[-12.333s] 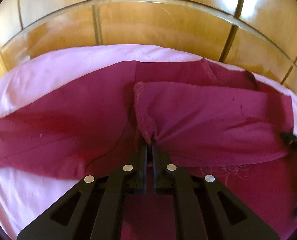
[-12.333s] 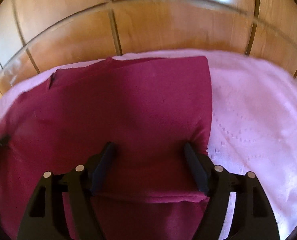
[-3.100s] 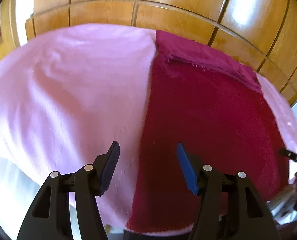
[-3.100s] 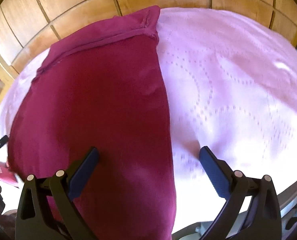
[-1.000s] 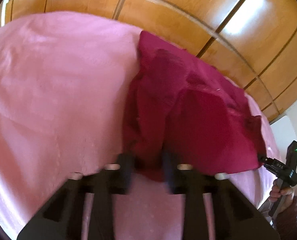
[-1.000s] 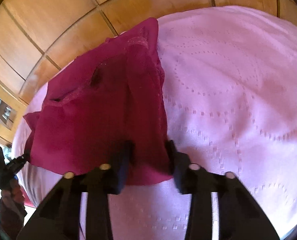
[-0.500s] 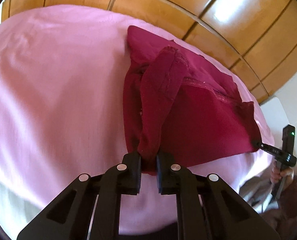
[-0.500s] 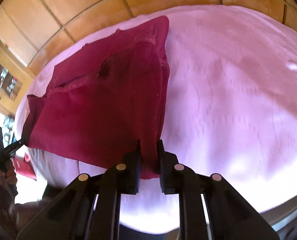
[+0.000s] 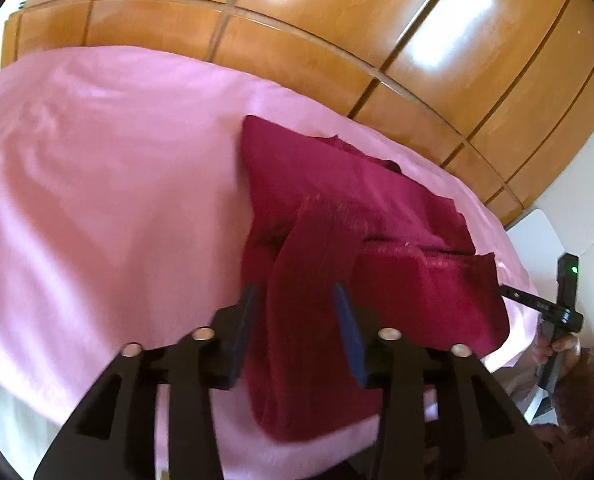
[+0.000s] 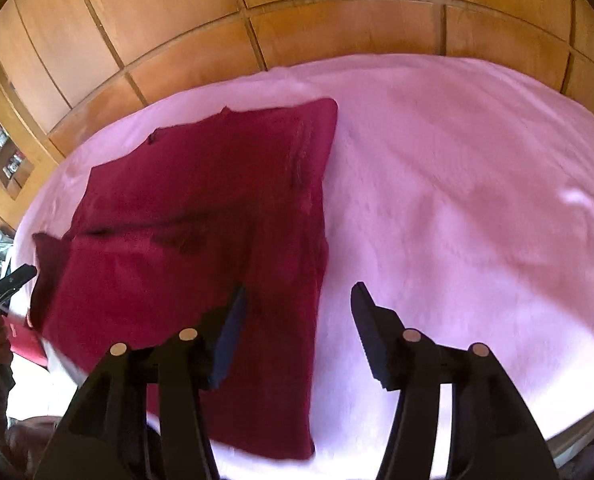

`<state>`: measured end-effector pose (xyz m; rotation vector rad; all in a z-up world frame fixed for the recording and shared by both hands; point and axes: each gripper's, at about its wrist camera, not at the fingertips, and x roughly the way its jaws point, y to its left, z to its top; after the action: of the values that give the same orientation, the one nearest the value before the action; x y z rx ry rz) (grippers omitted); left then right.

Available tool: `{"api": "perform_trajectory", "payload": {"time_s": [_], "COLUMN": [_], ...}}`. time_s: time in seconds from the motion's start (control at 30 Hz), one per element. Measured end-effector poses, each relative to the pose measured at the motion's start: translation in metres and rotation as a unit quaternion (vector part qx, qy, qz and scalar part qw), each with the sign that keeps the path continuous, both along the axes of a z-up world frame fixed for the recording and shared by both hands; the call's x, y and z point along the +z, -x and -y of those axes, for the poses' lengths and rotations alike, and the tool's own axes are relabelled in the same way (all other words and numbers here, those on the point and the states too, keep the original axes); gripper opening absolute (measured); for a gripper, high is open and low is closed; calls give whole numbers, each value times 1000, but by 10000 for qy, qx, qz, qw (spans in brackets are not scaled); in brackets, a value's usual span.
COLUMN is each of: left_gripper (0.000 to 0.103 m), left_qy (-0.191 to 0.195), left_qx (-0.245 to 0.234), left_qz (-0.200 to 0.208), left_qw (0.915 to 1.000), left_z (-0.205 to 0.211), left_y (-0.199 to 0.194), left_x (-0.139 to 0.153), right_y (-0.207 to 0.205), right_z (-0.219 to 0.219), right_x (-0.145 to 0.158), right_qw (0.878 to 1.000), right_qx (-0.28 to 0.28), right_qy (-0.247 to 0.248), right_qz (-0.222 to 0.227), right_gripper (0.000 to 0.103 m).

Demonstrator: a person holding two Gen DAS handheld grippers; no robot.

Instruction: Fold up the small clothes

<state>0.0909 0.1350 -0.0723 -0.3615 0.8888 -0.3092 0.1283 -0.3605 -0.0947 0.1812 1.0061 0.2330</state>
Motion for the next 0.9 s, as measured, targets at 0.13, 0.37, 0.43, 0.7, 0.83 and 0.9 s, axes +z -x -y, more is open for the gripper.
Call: {"api": "perform_trajectory", "payload": {"time_s": [0.13, 0.37, 0.43, 0.7, 0.83, 0.9], "left_gripper": [51, 9, 9, 8, 8, 8], "left_qy": [-37, 45, 83, 247, 27, -40], "left_qx": [-32, -281, -314, -239, -128, -51], "left_qz": [-24, 134, 295, 1043, 1241, 1248], "left_qw": [10000, 9995, 9990, 9939, 9922, 9922], "left_z": [10, 14, 13, 7, 4, 2], "left_y": [-21, -15, -7, 2, -21, -36], "left_x": [-14, -16, -7, 42, 58, 60], "right_y": [-23, -11, -6, -5, -34, -57], "right_z": [-14, -25, -26, -21, -14, -12], "right_x": [-9, 0, 12, 66, 73, 72], "right_qw": [9995, 9985, 9987, 9960, 9954, 9954], "right_qx": [74, 301, 299, 256, 66, -77], "right_qy": [291, 434, 340, -57, -196, -281], "right_qz": [-1, 104, 250, 850, 941, 916], "right_gripper": [45, 8, 8, 8, 8, 8]}}
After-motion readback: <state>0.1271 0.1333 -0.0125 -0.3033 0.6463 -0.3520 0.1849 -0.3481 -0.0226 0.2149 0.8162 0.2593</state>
